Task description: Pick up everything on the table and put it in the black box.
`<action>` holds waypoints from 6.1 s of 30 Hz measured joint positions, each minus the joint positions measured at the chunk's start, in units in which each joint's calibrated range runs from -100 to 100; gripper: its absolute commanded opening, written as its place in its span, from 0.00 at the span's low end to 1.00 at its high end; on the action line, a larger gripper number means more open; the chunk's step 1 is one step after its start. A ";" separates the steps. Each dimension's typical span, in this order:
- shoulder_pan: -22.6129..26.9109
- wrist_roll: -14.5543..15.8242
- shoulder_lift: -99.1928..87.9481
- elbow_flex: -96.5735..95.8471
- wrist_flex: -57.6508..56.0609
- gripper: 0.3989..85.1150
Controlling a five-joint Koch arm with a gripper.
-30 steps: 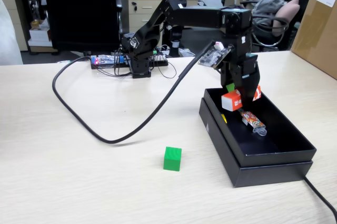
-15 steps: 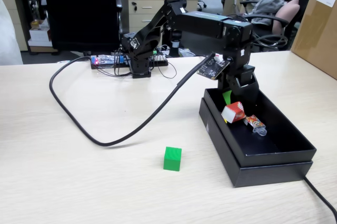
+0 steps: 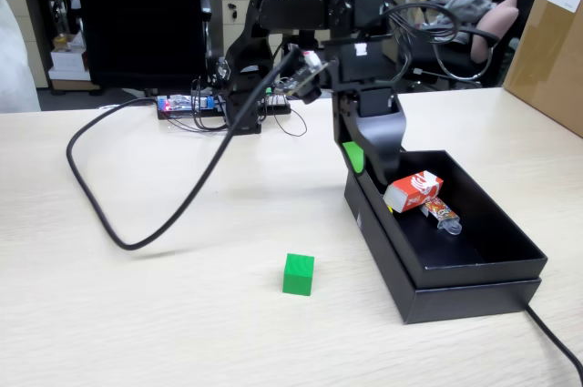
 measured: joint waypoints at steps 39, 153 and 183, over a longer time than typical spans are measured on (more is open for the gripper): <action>-6.84 2.78 20.39 -9.50 15.38 0.51; -6.30 0.49 13.68 -18.08 18.34 0.02; 9.33 0.88 -3.80 -7.03 10.20 0.03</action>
